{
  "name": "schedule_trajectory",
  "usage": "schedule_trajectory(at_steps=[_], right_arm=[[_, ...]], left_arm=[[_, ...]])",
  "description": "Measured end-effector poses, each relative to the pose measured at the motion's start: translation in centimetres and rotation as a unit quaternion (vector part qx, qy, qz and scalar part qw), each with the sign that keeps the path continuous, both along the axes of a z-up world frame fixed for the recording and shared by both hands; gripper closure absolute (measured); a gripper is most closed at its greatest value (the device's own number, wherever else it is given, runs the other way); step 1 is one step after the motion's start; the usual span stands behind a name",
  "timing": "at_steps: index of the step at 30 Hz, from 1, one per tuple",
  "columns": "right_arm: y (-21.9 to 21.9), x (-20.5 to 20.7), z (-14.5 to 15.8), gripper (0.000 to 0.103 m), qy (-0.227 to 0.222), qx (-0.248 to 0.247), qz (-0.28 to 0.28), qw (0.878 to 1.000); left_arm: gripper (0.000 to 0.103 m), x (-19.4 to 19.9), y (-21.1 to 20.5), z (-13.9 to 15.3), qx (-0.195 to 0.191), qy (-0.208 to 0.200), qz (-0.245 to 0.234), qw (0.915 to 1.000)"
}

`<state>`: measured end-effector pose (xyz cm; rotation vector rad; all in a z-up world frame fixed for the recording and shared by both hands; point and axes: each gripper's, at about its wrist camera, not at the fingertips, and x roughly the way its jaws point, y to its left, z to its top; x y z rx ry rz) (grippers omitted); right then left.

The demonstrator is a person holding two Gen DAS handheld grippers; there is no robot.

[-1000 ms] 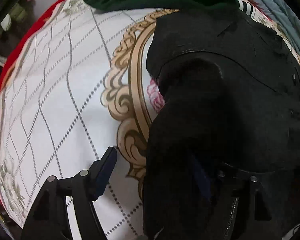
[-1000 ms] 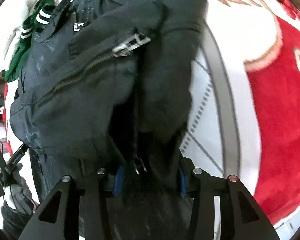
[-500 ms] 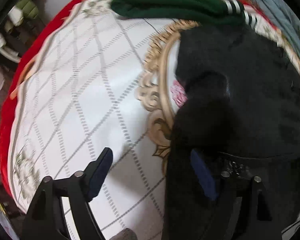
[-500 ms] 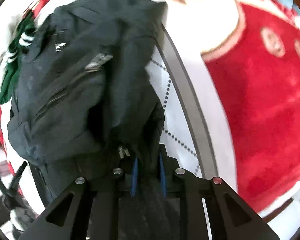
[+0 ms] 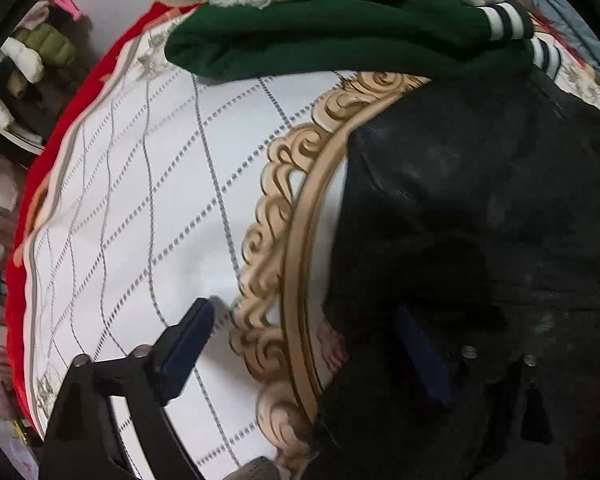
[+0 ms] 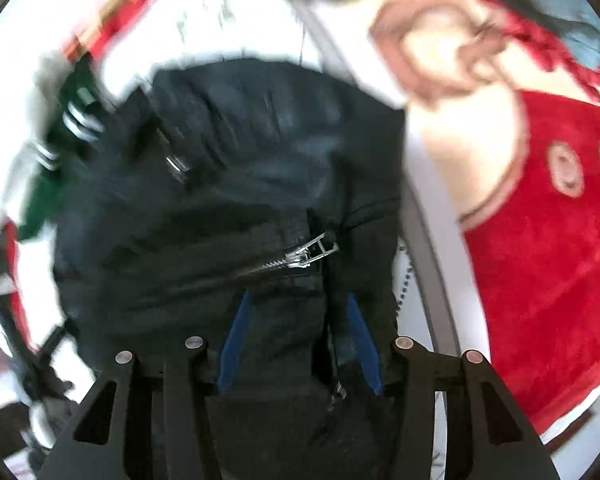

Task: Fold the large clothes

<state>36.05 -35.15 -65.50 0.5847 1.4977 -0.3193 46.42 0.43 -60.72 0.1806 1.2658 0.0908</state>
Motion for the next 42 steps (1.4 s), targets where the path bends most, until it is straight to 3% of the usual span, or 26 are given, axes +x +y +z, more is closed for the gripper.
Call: schedule_trajectory(at_steps=[1,2,3,5,11,16,23,27,30,31,32,34,37,42], right_arm=[[0.4,0.6,-1.2,0.054,0.016,-0.013,0.016,1.0],[0.9,0.9,-1.4,0.074,0.018,-0.027,0.032,0.999],[1.8,1.4,-1.1,0.077,0.019,-0.056,0.063,0.996],[2.6,1.5,0.0,0.096,0.011,-0.093,0.085,0.992],[0.8,0.0,5.7,0.096,-0.058,-0.15,0.031,0.987],[-0.8,0.9,2.3,0.096,-0.023,-0.142,0.008,0.99],[-0.4,1.7,-2.1,0.096,0.022,-0.165,0.061,0.984],[-1.7,2.1,-2.5,0.094,0.033,-0.123,0.065,0.99],[-4.1,2.2,-1.6,0.085,0.027,-0.036,0.068,0.997],[-4.8,2.0,-1.1,0.065,0.015,-0.008,0.068,0.998],[-5.8,1.7,-0.4,0.039,-0.002,0.029,0.068,0.997],[-7.5,1.3,1.0,0.023,-0.031,0.085,0.082,0.993],[-10.1,0.7,2.3,0.023,-0.063,0.163,0.11,0.978],[-13.2,-0.2,3.1,0.023,-0.1,0.242,0.135,0.956]], left_arm=[[0.004,0.0,0.3,0.2,-0.003,0.003,-0.003,1.0],[0.003,-0.1,0.5,0.5,-0.005,0.004,-0.004,1.0],[0.004,-0.4,0.9,1.1,-0.007,0.005,-0.003,1.0],[0.004,-1.0,1.6,2.3,-0.01,-0.002,0.003,0.9999],[0.004,-1.8,1.7,5.0,-0.018,-0.028,0.019,0.9993],[0.0,0.2,-0.1,0.1,0.026,0.002,0.005,0.9997],[0.0,-0.3,-0.4,0.4,0.046,-0.017,-0.005,0.9988],[0.0,-0.5,-0.3,1.8,0.045,-0.018,0.016,0.9987],[0.0,-2.0,-1.0,4.7,0.068,-0.064,0.028,0.9952],[0.0,-2.7,-1.4,5.8,0.079,-0.079,0.035,0.9931],[0.0,-3.7,-2.0,6.8,0.096,-0.092,0.044,0.9901],[0.0,-6.0,-3.7,8.4,0.132,-0.1,0.067,0.9839],[0.0,-9.8,-7.1,9.7,0.16,-0.092,0.093,0.9785],[0.0,-15.3,-14.1,9.3,0.193,-0.037,0.107,0.9746]])
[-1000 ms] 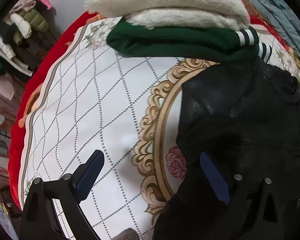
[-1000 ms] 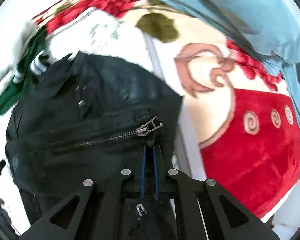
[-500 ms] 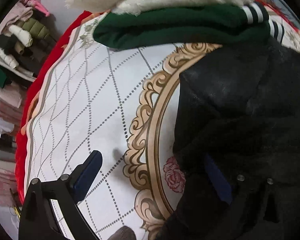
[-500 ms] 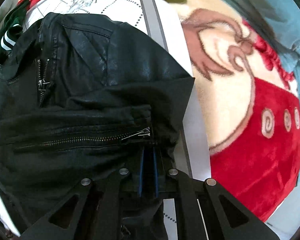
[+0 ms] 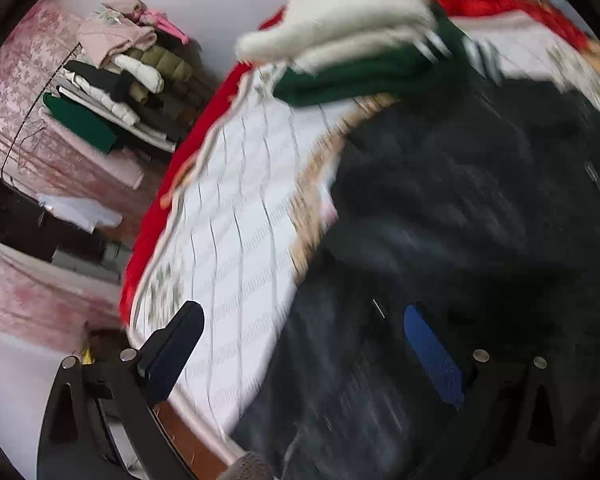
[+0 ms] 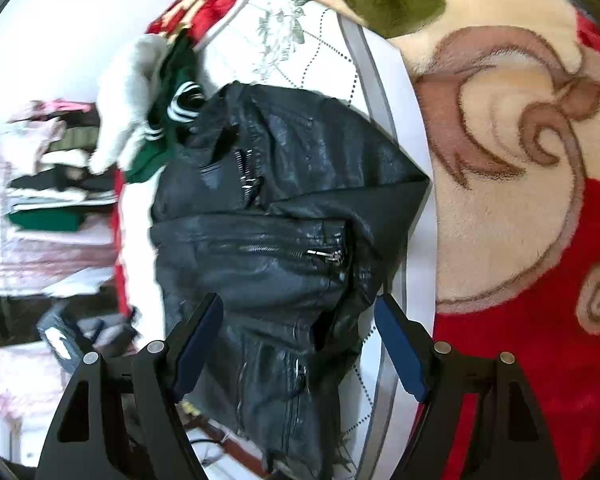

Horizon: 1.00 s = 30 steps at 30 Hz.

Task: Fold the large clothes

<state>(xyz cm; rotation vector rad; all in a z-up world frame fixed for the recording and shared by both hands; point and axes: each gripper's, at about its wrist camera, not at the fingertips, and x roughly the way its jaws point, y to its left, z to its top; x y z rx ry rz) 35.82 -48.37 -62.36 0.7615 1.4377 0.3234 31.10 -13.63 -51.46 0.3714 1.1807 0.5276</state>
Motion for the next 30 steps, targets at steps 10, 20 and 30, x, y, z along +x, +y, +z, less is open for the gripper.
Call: schedule_trajectory(at_steps=[10,20,30], right_arm=[[-3.0,-2.7,-3.0,0.023,0.06,0.191,0.012,0.98],[-6.2,-4.0,-5.6,0.023,0.111,0.113,0.04,0.987],[-2.6,-2.0,-7.2,0.023,0.115,0.122,0.06,0.984]], left_arm=[[0.0,-8.3,-16.4,-4.3,-0.044,0.098,-0.068,0.9919],[0.0,-10.2,-23.9,-10.3,0.047,0.147,-0.102,0.9826],[0.0,-11.1,-25.6,-7.9,0.016,0.135,-0.119,0.9834]])
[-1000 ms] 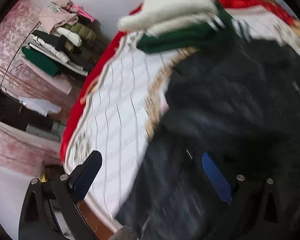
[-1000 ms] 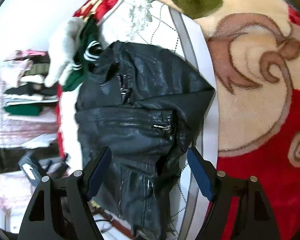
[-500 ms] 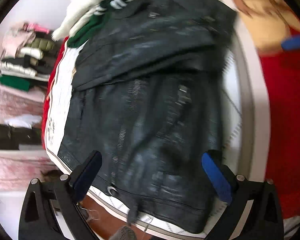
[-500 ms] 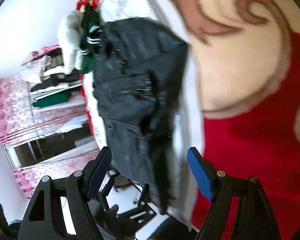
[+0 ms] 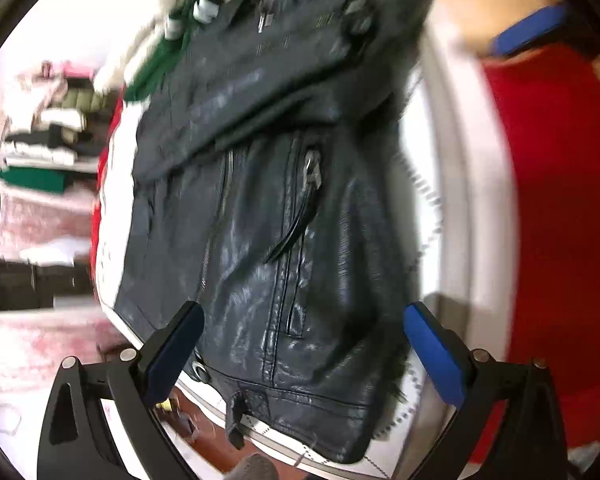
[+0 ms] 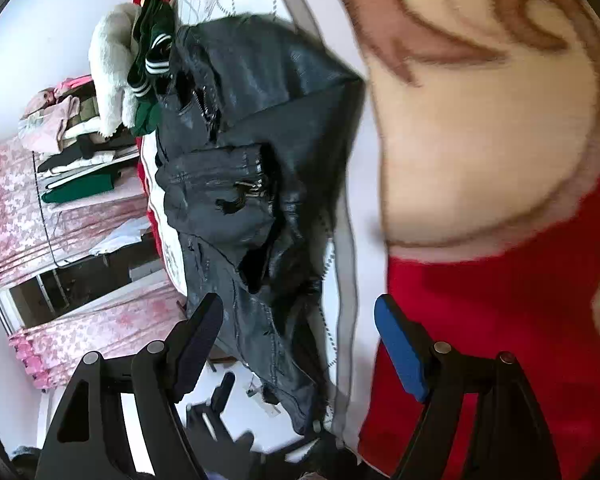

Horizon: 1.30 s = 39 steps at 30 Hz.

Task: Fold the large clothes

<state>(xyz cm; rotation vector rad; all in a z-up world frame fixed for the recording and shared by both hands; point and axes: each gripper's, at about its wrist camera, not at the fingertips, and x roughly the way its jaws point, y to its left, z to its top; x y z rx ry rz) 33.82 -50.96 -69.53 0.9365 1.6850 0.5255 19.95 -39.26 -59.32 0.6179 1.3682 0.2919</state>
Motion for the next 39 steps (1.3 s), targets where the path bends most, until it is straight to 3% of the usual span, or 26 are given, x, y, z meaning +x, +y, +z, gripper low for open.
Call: schedule_trajectory(at_steps=[3,9,14,19,20,21,22,23,25,30,31,32,33,35,39], right_arm=[[0.6,0.0,-0.1,0.023,0.003,-0.003,0.006,1.0],[0.6,0.0,-0.4,0.023,0.012,-0.018,0.019,1.0],[0.7,0.3,-0.2,0.023,0.004,-0.021,0.029,0.999],[1.2,0.4,-0.5,0.023,0.006,-0.01,0.027,1.0],[1.5,0.6,-0.8,0.023,0.006,-0.007,0.026,1.0],[1.8,0.9,-1.0,0.023,0.003,-0.001,0.024,1.0],[2.2,1.2,-1.2,0.023,0.0,0.007,0.021,1.0],[2.7,1.6,-1.5,0.023,-0.002,0.02,0.012,1.0],[3.4,2.3,-2.3,0.023,0.001,0.042,-0.008,0.999],[4.9,4.1,-4.7,0.023,0.02,0.054,-0.069,0.996],[5.2,4.3,-4.9,0.033,0.023,0.057,-0.093,0.994],[5.5,4.6,-4.7,0.055,0.021,0.049,-0.108,0.993],[5.9,4.8,-4.3,0.057,0.023,0.037,-0.115,0.992],[6.7,4.9,-2.7,0.067,0.009,0.021,-0.131,0.991],[9.3,5.7,3.7,0.071,-0.039,-0.02,-0.125,0.991]], left_arm=[[0.0,-0.5,-1.0,-0.1,-0.005,0.003,-0.006,1.0],[0.0,0.5,-0.2,-4.0,0.008,0.031,0.015,0.9994],[0.0,2.4,2.3,-3.1,0.023,-0.002,0.046,0.9987],[0.001,2.7,5.1,-2.9,-0.004,-0.006,0.058,0.9983],[0.005,2.6,5.3,-2.7,-0.011,-0.008,0.056,0.9983],[0.028,2.5,5.7,-2.4,-0.02,-0.01,0.056,0.9982],[0.06,2.3,6.0,-1.9,-0.057,-0.008,0.058,0.9966],[0.071,2.1,6.3,-1.5,-0.094,-0.006,0.062,0.9936],[0.098,1.9,6.4,-0.3,-0.119,-0.015,0.055,0.9913],[0.099,1.6,7.6,2.9,-0.14,-0.046,0.043,0.9882],[0.099,1.5,7.7,3.2,-0.146,-0.049,0.045,0.9871],[0.099,1.6,8.0,3.6,-0.15,-0.052,0.045,0.9864],[0.099,1.6,8.1,4.0,-0.153,-0.056,0.043,0.9857],[0.099,1.6,9.1,5.4,-0.164,-0.068,0.041,0.9833],[0.099,1.8,12.0,7.9,-0.197,-0.075,0.039,0.9768]])
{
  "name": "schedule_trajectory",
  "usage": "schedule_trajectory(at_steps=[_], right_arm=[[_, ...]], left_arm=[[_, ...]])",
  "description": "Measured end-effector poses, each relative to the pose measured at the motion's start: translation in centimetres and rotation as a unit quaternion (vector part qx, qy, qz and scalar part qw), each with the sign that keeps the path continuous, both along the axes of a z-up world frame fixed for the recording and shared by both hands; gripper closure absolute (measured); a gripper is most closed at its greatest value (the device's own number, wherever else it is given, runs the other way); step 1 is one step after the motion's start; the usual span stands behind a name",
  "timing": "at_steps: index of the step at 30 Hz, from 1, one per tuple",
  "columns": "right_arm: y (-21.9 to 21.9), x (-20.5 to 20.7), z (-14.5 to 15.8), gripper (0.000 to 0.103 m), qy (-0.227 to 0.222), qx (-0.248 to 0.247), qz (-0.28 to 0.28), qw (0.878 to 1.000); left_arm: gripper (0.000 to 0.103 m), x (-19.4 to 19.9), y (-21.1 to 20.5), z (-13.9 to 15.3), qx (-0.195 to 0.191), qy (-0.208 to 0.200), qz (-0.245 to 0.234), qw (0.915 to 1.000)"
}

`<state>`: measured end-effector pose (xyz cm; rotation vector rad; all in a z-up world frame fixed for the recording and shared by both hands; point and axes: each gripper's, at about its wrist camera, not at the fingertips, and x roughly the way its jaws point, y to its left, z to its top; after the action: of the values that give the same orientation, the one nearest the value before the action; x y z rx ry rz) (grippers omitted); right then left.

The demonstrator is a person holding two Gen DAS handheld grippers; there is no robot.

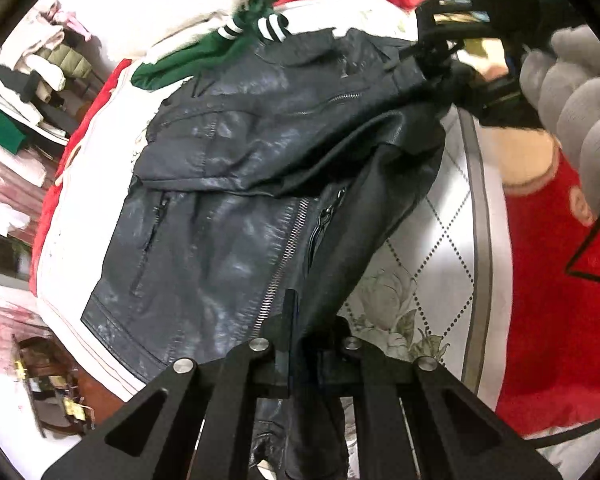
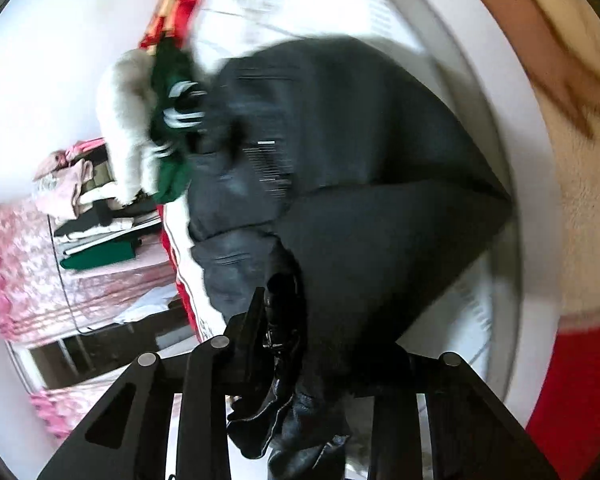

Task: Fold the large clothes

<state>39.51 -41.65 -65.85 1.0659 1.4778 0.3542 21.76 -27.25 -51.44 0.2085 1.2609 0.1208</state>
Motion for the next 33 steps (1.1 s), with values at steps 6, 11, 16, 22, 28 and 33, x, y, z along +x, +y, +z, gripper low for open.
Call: schedule_trajectory(at_steps=[6,11,16,22,28,33], right_arm=[[8.1,2.4,8.9,0.072,-0.053,-0.083,0.05,0.994],[18.3,4.7,12.7,0.072,-0.068,-0.161,0.124,0.977],[30.1,7.8,11.3,0.072,-0.05,-0.226,0.175,0.957],[38.5,11.4,3.9,0.064,0.014,-0.282,0.183,0.942],[39.4,13.1,1.8,0.026,0.027,-0.206,0.18,0.962],[33.6,11.1,6.5,0.026,-0.045,-0.073,0.188,0.978]], left_arm=[[0.092,0.1,6.8,3.1,-0.066,-0.002,0.024,0.9975],[0.091,1.7,15.3,3.2,-0.131,0.011,0.056,0.9897],[0.09,3.4,24.1,0.1,-0.168,0.024,0.117,0.9786],[0.075,6.0,34.5,-6.1,-0.26,0.065,0.176,0.9471],[0.026,4.0,40.9,-6.2,-0.289,0.047,0.255,0.9216],[0.023,2.7,41.0,-4.0,-0.248,0.018,0.268,0.9309]])
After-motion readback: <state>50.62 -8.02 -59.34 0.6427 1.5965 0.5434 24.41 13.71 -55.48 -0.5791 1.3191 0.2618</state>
